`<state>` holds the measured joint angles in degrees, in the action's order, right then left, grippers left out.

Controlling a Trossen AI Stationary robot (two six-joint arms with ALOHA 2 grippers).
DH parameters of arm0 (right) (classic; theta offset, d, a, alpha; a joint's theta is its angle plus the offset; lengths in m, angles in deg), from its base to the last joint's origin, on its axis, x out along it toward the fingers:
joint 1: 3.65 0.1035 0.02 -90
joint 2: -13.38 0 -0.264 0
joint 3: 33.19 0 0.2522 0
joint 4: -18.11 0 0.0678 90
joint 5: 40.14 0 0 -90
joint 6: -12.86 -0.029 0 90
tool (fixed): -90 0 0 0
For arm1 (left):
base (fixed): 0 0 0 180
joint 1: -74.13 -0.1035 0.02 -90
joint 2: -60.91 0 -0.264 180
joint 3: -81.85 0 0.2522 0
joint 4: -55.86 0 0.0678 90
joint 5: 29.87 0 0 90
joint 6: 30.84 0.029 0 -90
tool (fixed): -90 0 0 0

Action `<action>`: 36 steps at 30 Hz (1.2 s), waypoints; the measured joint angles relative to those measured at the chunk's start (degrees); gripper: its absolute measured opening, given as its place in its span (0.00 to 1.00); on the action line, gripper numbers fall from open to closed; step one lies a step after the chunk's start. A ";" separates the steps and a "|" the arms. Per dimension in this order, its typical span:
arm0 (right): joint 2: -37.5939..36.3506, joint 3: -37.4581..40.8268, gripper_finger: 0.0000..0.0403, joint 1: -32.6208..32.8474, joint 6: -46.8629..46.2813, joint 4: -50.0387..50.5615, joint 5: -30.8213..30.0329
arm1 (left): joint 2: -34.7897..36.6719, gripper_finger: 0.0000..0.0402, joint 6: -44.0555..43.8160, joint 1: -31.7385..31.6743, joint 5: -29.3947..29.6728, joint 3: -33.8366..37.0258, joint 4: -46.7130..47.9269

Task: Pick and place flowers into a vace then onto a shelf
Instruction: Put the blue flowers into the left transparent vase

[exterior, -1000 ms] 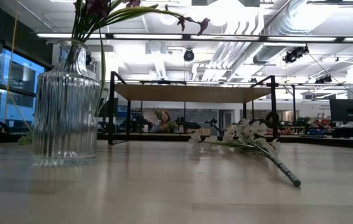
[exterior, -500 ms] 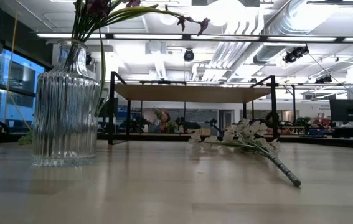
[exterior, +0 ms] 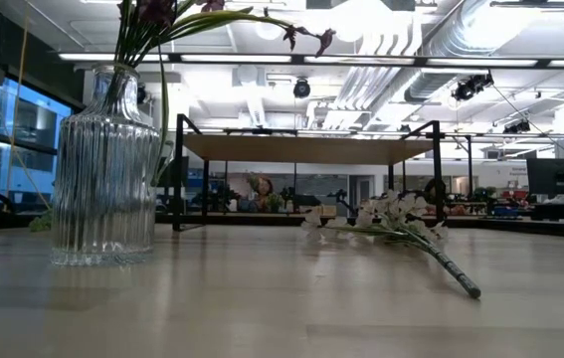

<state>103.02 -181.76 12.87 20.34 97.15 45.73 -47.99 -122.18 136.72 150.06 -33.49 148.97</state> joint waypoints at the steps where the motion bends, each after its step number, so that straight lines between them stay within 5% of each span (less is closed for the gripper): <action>1: 0.06 0.00 0.00 0.00 -0.82 0.00 0.16 | 0.00 0.06 -0.04 -0.11 0.01 0.04 -0.45; 13: 3.59 -0.02 0.00 1.16 -2.67 0.18 4.66 | 1.05 0.06 5.40 -1.83 0.07 -1.38 -1.43; 26: 10.23 -0.01 0.00 1.27 0.95 -5.10 13.54 | 1.51 0.06 34.51 -3.31 0.33 -19.08 -2.26; 36: 13.58 0.00 0.00 1.25 3.35 -12.97 19.46 | 1.38 0.06 36.21 -7.14 0.02 -20.69 -2.38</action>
<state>116.60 -181.76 14.11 23.69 84.18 65.19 -46.61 -85.96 129.58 150.08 -54.17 146.59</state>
